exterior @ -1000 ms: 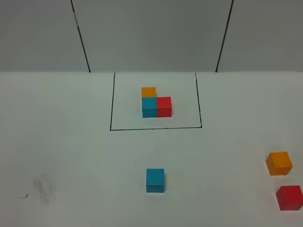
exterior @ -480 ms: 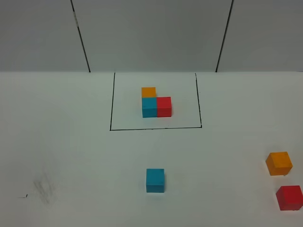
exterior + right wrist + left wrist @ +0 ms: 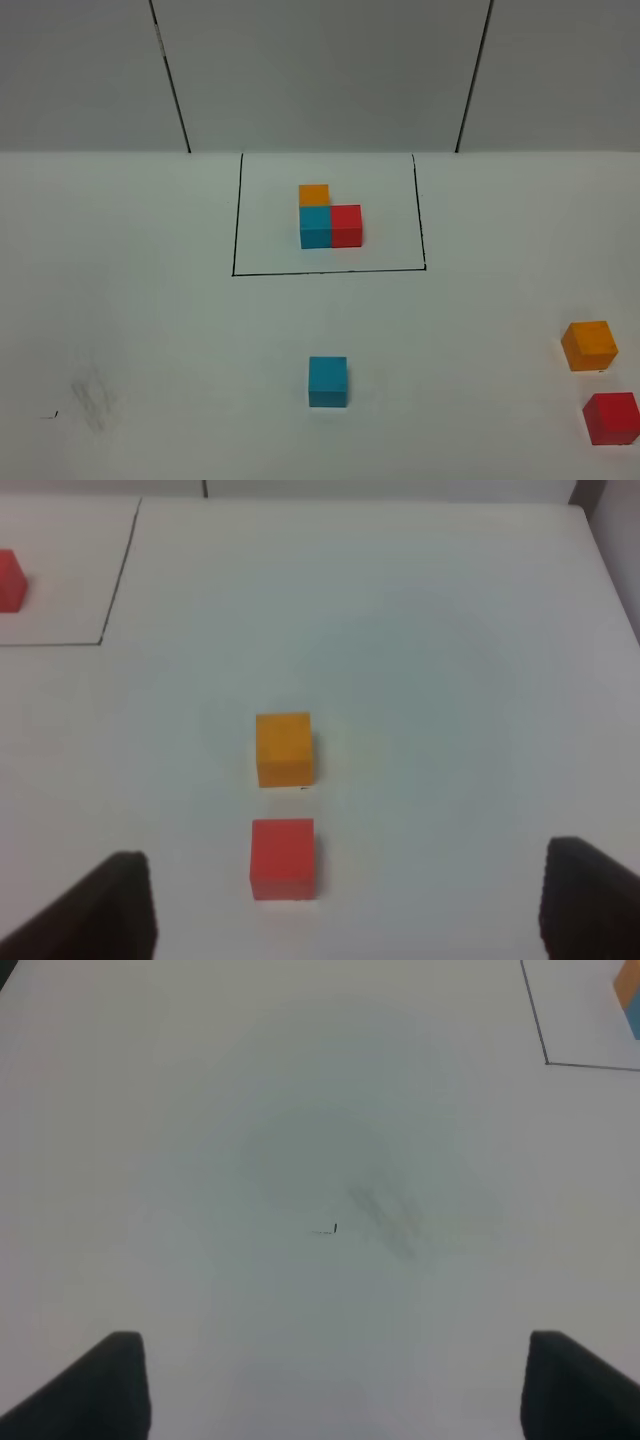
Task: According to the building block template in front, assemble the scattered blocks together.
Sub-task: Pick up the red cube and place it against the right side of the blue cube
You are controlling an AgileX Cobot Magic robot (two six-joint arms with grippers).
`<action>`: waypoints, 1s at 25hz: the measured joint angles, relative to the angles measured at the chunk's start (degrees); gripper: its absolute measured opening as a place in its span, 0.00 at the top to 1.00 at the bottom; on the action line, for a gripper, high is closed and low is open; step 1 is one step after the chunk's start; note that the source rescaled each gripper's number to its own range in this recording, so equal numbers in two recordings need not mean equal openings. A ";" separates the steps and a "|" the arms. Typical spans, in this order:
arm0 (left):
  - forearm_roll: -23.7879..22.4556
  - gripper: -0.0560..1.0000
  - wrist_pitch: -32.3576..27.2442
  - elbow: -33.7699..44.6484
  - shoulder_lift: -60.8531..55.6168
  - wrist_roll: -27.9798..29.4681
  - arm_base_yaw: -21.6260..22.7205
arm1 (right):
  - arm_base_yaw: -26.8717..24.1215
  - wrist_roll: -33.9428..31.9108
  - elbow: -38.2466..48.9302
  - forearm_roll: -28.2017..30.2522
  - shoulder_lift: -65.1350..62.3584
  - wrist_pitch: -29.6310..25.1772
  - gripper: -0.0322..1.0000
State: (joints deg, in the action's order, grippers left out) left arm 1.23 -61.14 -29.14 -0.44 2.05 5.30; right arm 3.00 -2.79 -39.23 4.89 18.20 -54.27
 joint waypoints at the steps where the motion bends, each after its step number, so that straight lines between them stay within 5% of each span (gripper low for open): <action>1: 0.00 0.27 0.00 0.00 0.00 0.00 0.00 | 0.00 0.15 -1.84 0.00 4.22 0.14 0.37; 9: 0.00 0.27 0.00 0.00 0.00 0.00 0.00 | 0.00 4.57 -17.51 -0.17 32.71 2.11 0.37; 14: 0.00 0.27 0.00 0.00 0.00 0.00 0.00 | 0.00 4.29 -25.56 -0.88 45.38 -3.14 0.37; 25: 0.00 0.27 0.00 0.00 0.00 0.00 0.00 | 0.00 -1.89 -27.49 -1.77 58.21 -6.71 0.37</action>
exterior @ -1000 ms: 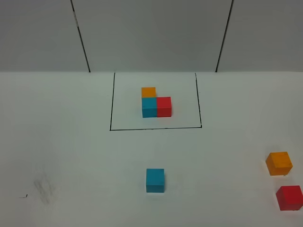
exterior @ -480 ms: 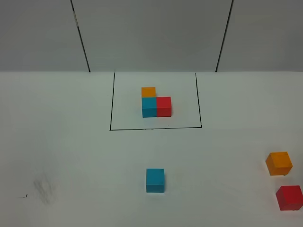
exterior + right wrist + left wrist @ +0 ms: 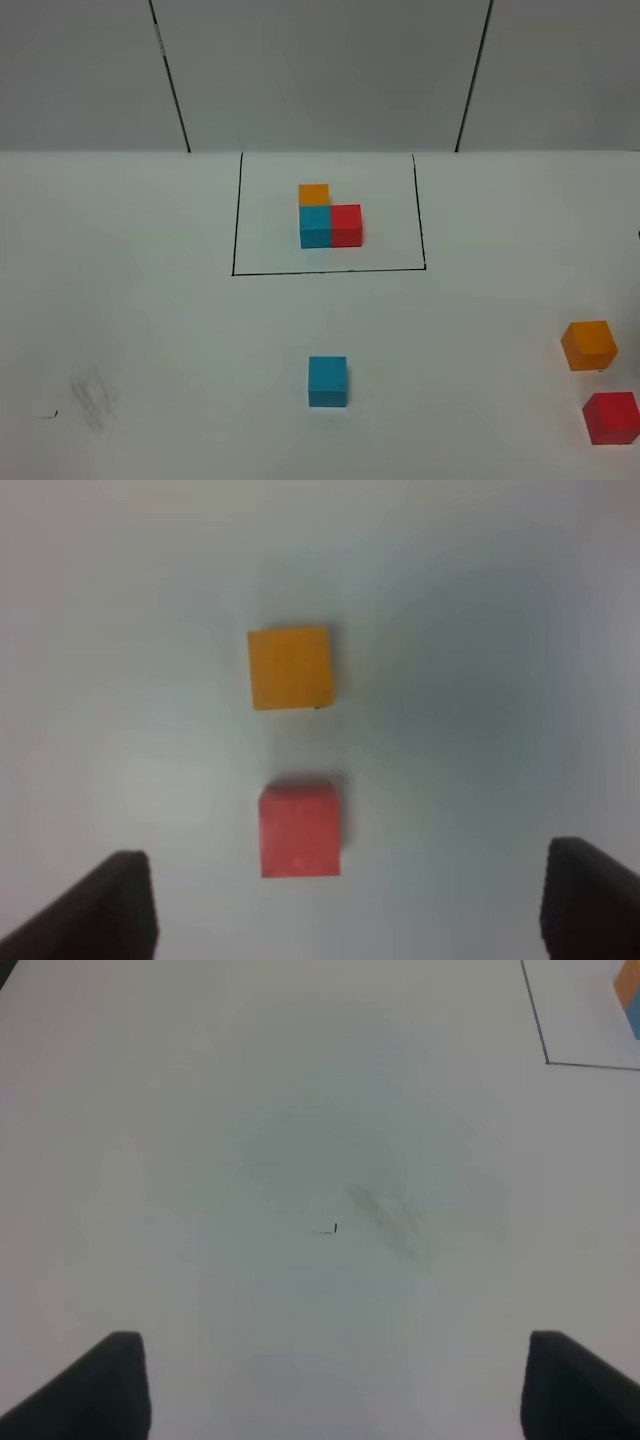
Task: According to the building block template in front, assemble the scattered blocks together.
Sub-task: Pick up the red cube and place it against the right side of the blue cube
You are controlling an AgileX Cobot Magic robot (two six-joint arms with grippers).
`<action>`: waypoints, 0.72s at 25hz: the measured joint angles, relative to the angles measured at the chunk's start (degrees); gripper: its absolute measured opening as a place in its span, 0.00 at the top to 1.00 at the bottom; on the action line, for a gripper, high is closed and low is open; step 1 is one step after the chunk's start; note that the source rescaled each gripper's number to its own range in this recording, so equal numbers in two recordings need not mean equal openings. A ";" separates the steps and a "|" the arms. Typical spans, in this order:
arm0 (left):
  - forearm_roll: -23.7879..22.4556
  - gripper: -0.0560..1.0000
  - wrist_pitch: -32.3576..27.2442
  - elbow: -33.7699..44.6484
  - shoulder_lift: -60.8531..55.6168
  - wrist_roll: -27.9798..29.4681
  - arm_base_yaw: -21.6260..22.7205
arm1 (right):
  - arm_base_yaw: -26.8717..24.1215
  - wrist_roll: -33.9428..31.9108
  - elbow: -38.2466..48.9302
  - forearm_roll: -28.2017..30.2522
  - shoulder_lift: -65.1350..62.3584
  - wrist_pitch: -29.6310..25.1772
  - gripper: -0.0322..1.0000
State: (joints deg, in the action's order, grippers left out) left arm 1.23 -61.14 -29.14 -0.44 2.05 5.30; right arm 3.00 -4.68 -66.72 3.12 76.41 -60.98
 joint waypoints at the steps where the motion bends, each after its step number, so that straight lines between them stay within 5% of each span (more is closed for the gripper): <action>1: 0.00 0.27 0.00 0.00 0.00 0.00 0.00 | 0.00 -0.12 0.00 -0.86 0.51 0.16 0.37; 11: 0.00 0.27 0.00 0.00 0.00 0.00 0.00 | 0.00 -0.08 5.22 -2.62 1.99 2.42 0.37; 18: 0.00 0.27 0.00 0.00 0.00 0.00 0.00 | 0.00 0.46 17.30 -2.52 2.19 12.43 0.37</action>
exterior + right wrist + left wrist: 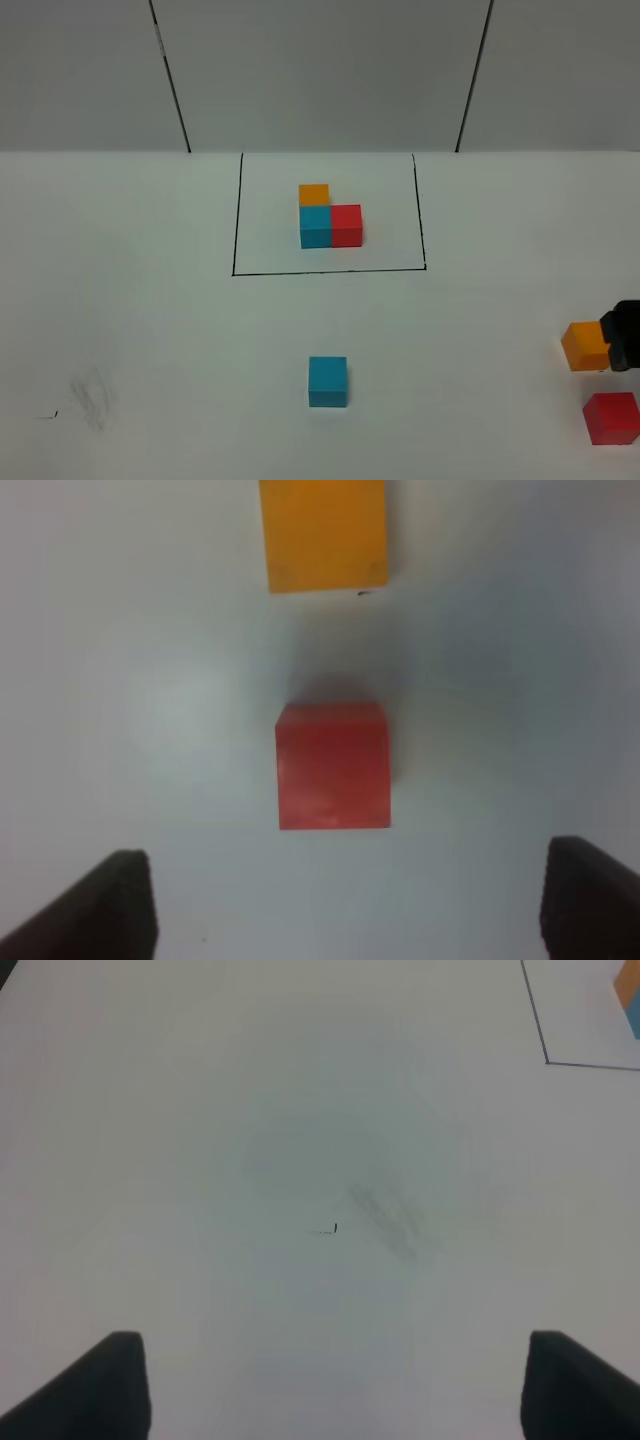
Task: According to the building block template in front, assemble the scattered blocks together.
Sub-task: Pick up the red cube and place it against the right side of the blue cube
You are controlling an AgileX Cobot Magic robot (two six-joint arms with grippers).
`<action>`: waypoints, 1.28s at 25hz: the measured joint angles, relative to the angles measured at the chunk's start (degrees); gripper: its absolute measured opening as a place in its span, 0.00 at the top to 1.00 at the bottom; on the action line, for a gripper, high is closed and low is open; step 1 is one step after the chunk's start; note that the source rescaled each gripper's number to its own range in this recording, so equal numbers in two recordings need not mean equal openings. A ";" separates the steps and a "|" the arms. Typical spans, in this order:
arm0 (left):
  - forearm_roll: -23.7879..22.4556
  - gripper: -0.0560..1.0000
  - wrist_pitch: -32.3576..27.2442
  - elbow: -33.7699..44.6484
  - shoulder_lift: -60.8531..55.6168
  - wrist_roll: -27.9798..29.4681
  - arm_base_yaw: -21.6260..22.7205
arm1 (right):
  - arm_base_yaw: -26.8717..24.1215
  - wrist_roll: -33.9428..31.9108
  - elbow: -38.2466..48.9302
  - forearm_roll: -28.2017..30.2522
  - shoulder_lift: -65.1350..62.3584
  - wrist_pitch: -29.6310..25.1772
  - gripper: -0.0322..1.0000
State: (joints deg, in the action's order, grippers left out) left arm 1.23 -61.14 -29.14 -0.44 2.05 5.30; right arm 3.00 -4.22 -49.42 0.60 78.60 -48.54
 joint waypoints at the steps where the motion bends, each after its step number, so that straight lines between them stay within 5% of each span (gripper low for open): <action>1: 0.00 0.27 0.00 0.00 0.00 0.00 0.00 | 0.00 0.00 1.12 0.00 0.00 1.29 0.37; 32: 0.00 0.27 0.00 0.00 0.00 0.00 0.00 | 0.00 1.29 6.35 -3.31 16.23 14.70 0.37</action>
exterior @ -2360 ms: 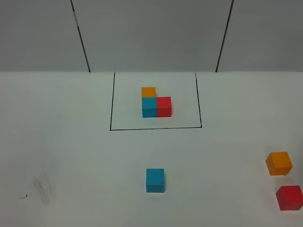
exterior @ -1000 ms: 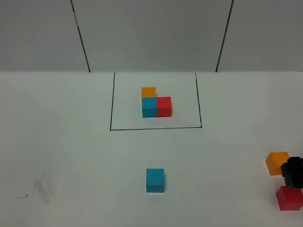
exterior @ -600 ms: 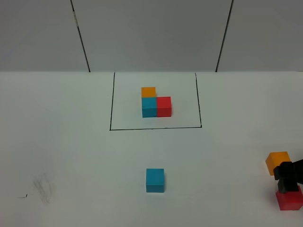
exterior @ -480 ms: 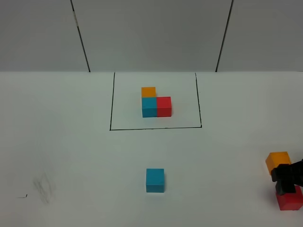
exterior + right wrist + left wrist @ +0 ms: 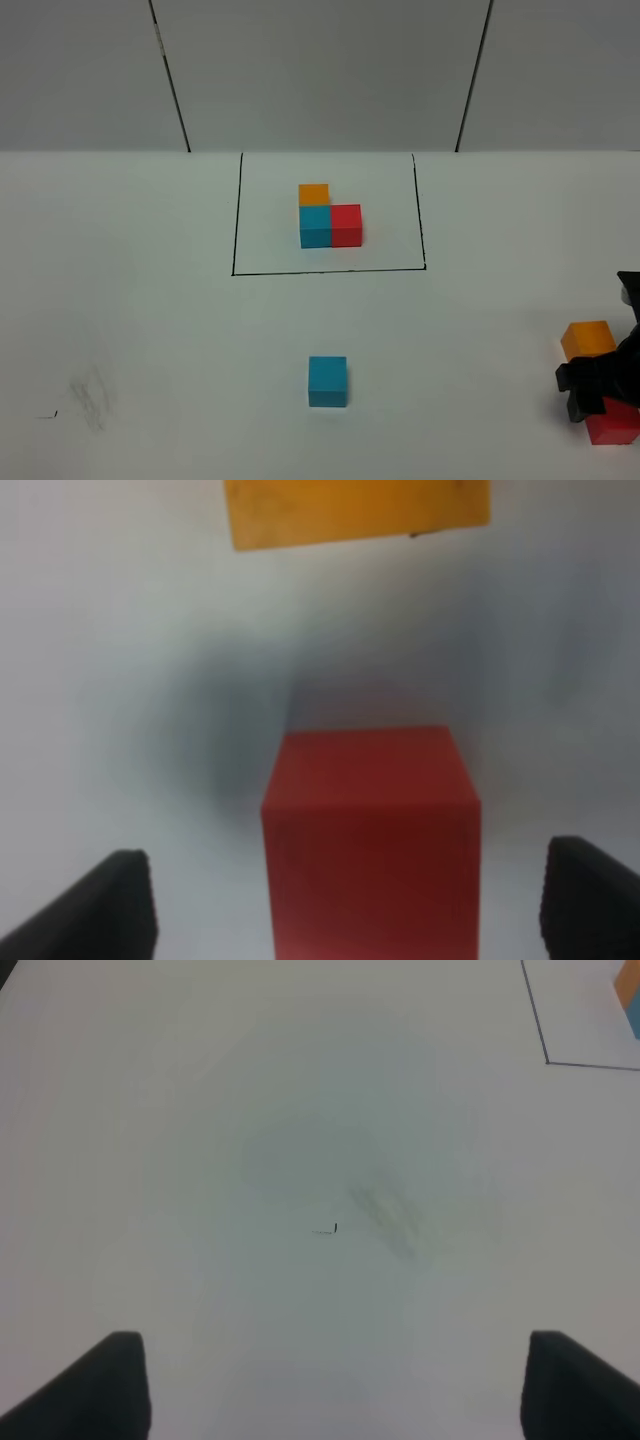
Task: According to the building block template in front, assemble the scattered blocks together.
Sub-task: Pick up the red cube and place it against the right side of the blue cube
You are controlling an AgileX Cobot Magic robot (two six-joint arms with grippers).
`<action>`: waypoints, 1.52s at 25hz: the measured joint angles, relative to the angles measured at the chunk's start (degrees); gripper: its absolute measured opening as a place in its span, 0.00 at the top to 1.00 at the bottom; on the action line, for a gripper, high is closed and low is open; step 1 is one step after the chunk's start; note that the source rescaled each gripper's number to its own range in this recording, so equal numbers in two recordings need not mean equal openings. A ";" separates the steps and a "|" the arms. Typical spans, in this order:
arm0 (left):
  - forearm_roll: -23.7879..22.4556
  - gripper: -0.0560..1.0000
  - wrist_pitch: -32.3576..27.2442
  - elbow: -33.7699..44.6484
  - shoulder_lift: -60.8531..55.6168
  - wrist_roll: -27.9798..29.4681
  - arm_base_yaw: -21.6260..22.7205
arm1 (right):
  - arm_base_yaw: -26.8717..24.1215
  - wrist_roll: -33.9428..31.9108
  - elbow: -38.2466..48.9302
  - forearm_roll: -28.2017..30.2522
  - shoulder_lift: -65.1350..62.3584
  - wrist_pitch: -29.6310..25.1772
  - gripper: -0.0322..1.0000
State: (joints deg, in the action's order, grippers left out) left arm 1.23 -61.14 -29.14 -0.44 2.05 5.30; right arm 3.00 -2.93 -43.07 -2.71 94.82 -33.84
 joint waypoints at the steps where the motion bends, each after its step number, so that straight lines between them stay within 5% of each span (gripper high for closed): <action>1: 0.00 0.27 0.00 0.00 0.00 0.00 0.00 | 0.00 0.23 0.00 0.00 0.00 0.11 0.37; 16: 0.00 0.27 0.00 0.00 0.00 0.00 0.00 | 0.00 0.49 -0.04 0.00 4.91 4.00 0.38; 20: 0.00 0.27 0.00 0.00 0.00 0.00 0.00 | 0.00 0.49 -0.04 -0.14 6.48 4.11 0.52; 25: 0.00 0.27 0.00 0.00 0.00 0.00 0.00 | 0.00 0.49 -0.04 -0.49 6.55 4.44 0.97; 32: 0.00 0.27 0.00 0.00 0.00 0.00 0.00 | 0.00 0.97 -0.04 -0.50 5.92 3.57 0.96; 38: 0.00 0.27 0.00 0.00 0.00 0.00 0.00 | 0.00 6.80 -0.04 -1.53 -5.85 -7.27 0.96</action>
State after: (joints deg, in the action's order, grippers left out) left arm 1.23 -61.14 -29.14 -0.44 2.05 5.30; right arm 3.00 3.87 -43.11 -4.24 88.98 -41.11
